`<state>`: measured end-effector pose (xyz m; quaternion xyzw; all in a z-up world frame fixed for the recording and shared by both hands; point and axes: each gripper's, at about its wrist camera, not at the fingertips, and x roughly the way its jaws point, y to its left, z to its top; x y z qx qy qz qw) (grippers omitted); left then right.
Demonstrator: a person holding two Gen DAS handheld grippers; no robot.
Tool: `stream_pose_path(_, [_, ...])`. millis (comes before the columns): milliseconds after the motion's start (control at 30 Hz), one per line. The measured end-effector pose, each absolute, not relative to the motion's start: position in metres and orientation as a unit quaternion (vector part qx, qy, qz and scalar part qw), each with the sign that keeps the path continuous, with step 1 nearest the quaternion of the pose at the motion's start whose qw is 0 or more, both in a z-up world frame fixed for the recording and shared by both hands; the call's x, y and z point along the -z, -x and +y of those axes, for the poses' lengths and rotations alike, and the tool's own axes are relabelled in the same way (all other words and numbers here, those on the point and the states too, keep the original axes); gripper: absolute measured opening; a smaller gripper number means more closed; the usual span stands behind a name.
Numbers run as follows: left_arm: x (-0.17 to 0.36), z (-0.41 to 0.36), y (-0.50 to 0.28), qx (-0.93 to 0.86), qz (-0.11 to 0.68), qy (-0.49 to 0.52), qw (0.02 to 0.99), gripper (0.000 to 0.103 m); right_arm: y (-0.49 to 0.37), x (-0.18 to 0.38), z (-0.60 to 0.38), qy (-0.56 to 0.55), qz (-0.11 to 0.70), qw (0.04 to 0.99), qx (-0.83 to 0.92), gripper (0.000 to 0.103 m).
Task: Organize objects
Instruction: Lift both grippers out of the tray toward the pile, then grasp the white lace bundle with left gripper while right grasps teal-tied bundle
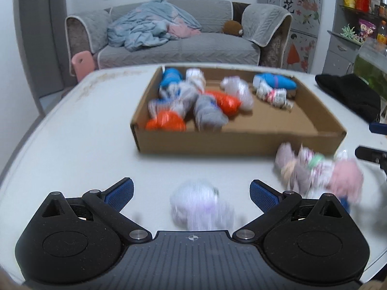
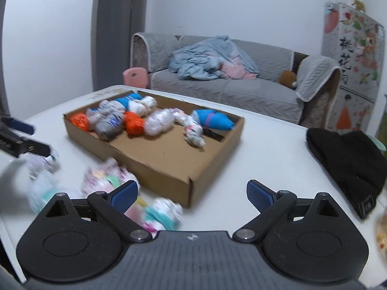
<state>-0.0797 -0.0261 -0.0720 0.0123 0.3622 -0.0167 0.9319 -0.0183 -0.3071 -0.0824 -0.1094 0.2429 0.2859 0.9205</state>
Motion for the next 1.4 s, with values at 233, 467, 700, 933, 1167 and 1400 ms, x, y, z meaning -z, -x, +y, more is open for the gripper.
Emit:
stream_pose_path(233, [0.096,-0.029,0.079,0.015,0.376,-0.043,0.926,0.102,0.007,0.101,-0.298,0.115,0.275,0.911,-0.284,0.094])
stream_pose_path(467, [0.101,-0.017,0.078,0.002,0.366,-0.046,0.929,0.102,0.021,0.109,-0.29,0.151,0.279,0.903,-0.29,0.093])
stream_pose_path(700, [0.102,-0.021,0.079,0.019,0.347,-0.058,0.936,0.1,0.023,0.112,-0.29,0.135,0.302,0.892,-0.309,0.073])
stream_pose_path(933, [0.107,-0.028,0.084,0.034,0.319,-0.061,0.945,0.097,0.025,0.113,-0.294,0.115,0.304,0.891,-0.317,0.055])
stream_pose_path(1167, [0.107,-0.024,0.083,0.064,0.329,-0.036,0.942,0.091,0.026,0.112,-0.295,0.111,0.3,0.891,-0.323,0.042])
stream_pose_path(1400, [0.101,-0.031,0.092,0.1,0.329,-0.04,0.938,0.057,0.028,0.111,-0.3,0.1,0.298,0.892,-0.324,0.025])
